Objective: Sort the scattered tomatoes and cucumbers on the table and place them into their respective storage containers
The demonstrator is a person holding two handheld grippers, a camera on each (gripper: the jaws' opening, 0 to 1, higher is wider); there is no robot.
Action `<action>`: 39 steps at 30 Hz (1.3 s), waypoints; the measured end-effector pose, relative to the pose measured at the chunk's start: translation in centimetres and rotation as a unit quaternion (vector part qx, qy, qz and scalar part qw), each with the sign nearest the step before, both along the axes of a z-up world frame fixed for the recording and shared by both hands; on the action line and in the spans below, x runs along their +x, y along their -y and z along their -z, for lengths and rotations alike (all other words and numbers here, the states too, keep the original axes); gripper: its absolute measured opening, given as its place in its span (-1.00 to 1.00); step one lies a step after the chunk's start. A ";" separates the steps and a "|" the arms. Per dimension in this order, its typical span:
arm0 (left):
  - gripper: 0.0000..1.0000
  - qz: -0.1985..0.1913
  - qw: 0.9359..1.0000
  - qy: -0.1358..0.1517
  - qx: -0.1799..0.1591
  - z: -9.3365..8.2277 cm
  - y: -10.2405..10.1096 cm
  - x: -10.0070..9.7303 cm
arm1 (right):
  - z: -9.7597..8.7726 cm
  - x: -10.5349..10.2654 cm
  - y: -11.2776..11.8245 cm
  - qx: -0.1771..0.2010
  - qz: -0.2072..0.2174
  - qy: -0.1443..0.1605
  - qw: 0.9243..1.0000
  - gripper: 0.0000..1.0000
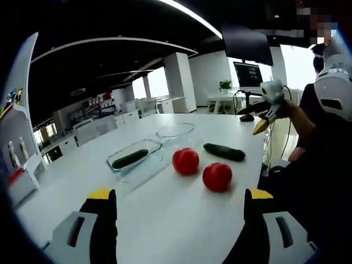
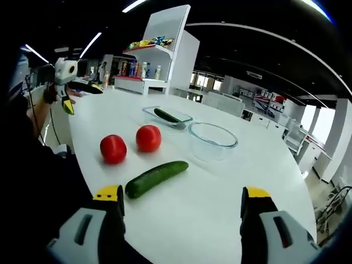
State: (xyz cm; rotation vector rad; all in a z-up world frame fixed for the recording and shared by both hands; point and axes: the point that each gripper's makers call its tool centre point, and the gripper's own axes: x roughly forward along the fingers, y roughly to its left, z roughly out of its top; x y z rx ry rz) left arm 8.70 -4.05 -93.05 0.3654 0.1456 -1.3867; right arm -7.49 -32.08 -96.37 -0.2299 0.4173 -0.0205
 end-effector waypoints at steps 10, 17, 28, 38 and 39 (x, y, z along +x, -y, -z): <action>0.90 0.005 1.000 -0.006 -0.005 -0.4 0.2 -0.5 | -1.6 0.9 -4.0 0.003 -0.069 0.033 0.997 0.76; 0.90 0.015 1.000 -0.011 0.006 0.3 0.6 -0.9 | -1.0 2.7 -6.6 0.024 -0.107 0.034 0.993 0.80; 0.90 0.031 0.999 -0.011 0.005 0.2 0.8 -1.8 | 0.9 6.4 -9.8 0.066 -0.150 0.021 0.986 0.83; 0.90 0.048 0.999 -0.006 0.000 -0.4 1.0 -2.9 | 3.2 9.1 -13.3 0.090 -0.178 -0.004 0.980 0.84; 0.90 0.055 0.998 -0.016 -0.008 -0.6 1.1 -3.2 | 3.4 9.4 -13.7 0.089 -0.182 -0.005 0.979 0.86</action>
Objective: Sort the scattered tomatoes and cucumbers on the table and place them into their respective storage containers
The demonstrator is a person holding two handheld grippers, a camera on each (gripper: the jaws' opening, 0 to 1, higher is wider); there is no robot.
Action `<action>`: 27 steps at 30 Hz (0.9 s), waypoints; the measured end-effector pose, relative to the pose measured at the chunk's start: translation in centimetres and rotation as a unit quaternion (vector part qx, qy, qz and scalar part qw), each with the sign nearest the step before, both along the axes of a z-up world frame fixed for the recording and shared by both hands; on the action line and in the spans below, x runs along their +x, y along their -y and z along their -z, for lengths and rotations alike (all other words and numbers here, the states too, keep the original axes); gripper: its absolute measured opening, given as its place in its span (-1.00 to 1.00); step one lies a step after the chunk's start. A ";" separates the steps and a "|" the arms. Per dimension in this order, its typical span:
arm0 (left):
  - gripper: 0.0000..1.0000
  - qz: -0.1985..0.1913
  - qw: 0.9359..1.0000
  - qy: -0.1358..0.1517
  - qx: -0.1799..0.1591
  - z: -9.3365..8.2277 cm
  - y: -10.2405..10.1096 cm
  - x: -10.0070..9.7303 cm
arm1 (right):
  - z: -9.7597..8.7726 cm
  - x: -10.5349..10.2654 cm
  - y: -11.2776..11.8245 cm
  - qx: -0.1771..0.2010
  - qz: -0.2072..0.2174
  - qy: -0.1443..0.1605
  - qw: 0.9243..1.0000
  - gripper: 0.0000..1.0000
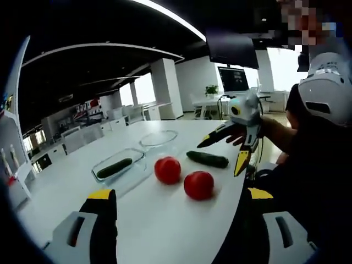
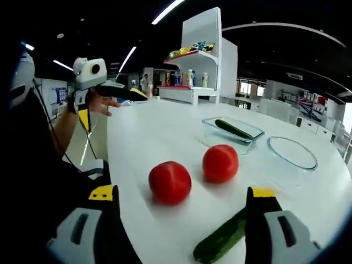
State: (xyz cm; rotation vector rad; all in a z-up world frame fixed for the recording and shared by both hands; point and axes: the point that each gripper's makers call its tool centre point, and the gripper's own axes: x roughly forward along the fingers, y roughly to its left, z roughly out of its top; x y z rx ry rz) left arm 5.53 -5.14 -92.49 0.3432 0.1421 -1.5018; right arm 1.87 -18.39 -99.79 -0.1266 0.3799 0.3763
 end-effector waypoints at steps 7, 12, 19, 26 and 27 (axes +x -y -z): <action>0.90 -0.009 1.000 -0.003 0.012 0.8 -0.1 0.5 | 2.1 1.5 -2.2 -0.031 -0.018 -0.009 0.999 0.89; 0.90 -0.008 1.000 -0.004 0.013 1.0 -0.3 0.5 | 2.1 2.6 -2.7 0.010 0.007 -0.009 1.000 0.73; 0.90 -0.009 1.000 -0.013 0.002 0.7 -0.4 0.5 | 3.1 3.2 -3.9 0.021 0.012 -0.024 0.999 0.60; 0.90 -0.004 1.000 -0.016 0.004 0.9 -0.5 0.2 | 3.2 3.8 -3.5 0.030 0.031 -0.013 0.999 0.34; 0.90 -0.004 1.000 -0.016 0.004 1.0 -0.5 0.2 | 3.2 3.9 -3.5 0.028 0.032 -0.013 0.999 0.33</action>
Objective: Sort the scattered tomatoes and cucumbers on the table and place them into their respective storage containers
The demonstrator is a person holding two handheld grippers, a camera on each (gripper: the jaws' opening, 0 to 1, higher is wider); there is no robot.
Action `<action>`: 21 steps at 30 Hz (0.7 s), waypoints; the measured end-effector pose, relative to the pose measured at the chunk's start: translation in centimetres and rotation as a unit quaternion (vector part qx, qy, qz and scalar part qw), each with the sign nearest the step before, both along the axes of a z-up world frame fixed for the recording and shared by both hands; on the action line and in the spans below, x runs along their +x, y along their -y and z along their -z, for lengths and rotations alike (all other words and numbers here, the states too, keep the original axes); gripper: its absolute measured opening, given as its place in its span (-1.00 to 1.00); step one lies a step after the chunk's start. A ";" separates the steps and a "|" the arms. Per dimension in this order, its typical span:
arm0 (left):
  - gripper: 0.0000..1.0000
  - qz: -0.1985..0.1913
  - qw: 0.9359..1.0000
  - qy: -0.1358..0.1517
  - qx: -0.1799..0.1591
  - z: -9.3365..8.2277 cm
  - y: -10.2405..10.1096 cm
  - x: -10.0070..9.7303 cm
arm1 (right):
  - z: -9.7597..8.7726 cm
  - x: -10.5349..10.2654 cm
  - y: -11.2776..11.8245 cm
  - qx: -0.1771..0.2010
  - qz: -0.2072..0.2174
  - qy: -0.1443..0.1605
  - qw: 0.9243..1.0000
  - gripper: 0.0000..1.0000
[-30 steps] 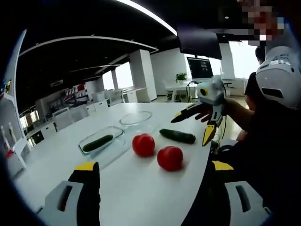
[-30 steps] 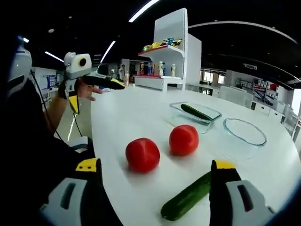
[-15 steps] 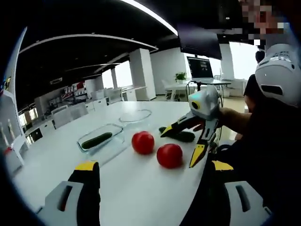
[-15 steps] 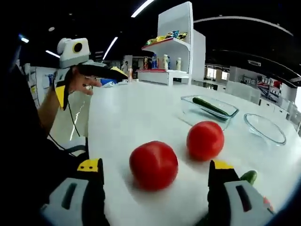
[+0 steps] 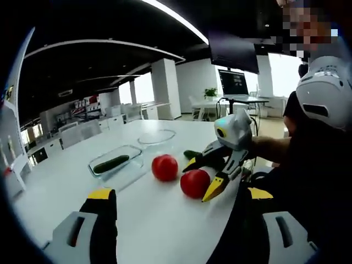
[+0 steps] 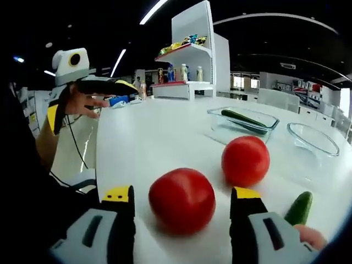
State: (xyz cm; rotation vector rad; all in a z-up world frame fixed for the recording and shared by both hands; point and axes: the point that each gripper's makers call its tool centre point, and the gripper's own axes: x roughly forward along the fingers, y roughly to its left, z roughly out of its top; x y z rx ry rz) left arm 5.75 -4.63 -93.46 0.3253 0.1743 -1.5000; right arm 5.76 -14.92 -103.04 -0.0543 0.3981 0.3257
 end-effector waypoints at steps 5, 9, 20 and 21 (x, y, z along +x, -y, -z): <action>0.90 -0.003 1.000 -0.003 -0.001 0.1 0.0 0.1 | 0.7 0.0 -0.2 -0.017 -0.006 -0.004 1.000 0.33; 0.90 -0.001 1.000 -0.002 0.002 0.3 0.1 0.0 | 0.8 0.2 -0.1 -0.018 -0.003 -0.004 1.000 0.26; 0.90 0.003 1.000 0.004 -0.007 -0.2 0.0 -0.2 | 0.9 0.3 -0.2 -0.009 -0.003 -0.008 1.000 -0.03; 0.90 0.003 1.000 0.004 -0.006 -0.2 0.0 -0.2 | 0.9 0.3 -0.2 -0.010 -0.002 -0.009 1.000 -0.03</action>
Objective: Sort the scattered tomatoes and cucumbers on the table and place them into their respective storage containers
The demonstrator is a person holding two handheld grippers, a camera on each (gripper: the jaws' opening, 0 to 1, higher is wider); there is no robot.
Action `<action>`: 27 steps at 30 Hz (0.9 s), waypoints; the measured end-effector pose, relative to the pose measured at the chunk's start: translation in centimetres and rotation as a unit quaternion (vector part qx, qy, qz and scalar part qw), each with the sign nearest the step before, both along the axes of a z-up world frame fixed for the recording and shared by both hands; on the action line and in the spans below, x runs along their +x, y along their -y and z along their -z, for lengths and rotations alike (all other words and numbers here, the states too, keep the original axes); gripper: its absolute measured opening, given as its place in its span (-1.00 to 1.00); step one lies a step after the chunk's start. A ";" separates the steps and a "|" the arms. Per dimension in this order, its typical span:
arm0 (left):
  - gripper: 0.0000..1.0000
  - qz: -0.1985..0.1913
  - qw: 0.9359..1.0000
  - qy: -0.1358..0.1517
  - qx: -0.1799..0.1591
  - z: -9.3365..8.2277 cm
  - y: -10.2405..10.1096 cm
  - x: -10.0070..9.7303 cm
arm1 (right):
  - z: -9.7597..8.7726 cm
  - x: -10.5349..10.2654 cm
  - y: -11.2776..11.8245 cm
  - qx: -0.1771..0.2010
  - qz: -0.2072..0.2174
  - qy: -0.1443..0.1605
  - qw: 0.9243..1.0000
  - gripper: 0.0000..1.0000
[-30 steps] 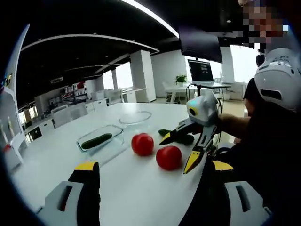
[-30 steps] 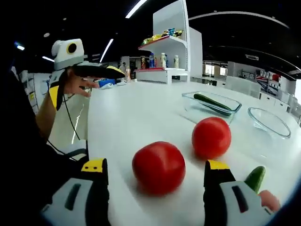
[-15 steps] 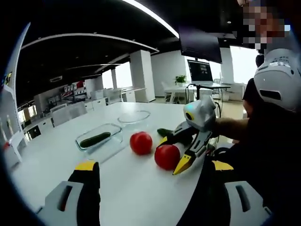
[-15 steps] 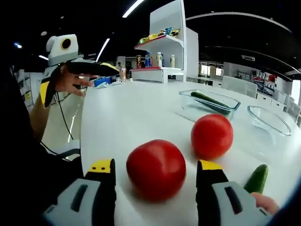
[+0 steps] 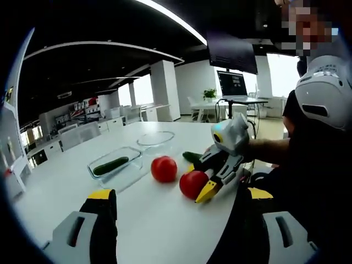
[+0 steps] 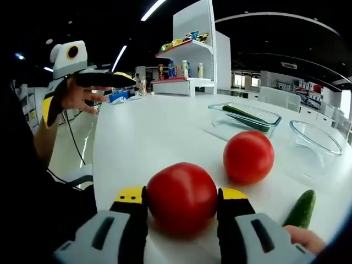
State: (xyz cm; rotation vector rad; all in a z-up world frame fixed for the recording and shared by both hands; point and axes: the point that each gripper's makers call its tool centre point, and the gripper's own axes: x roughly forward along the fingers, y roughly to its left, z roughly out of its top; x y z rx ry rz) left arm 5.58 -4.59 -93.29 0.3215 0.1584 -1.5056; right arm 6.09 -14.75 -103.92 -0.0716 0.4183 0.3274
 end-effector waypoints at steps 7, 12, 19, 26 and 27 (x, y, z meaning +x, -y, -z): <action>0.90 -0.002 1.000 0.001 0.005 0.3 -0.2 0.1 | 0.1 -0.2 -0.2 -0.019 -0.017 0.001 1.000 -0.05; 0.90 0.003 1.000 0.002 0.005 0.5 -0.1 -0.1 | 0.1 -0.2 -0.3 -0.029 -0.019 0.002 0.999 -0.08; 0.90 -0.005 1.000 0.002 0.004 0.4 -0.3 0.3 | 0.0 -0.1 -0.2 -0.027 -0.009 -0.006 1.000 -0.11; 0.90 -0.016 1.000 0.001 0.003 0.3 -0.5 0.9 | -0.7 -0.3 0.7 -0.125 -0.018 0.010 0.992 -0.12; 0.90 -0.016 1.000 0.001 0.003 0.3 -0.5 1.0 | -0.8 -0.3 0.8 -0.124 -0.017 0.011 0.992 -0.12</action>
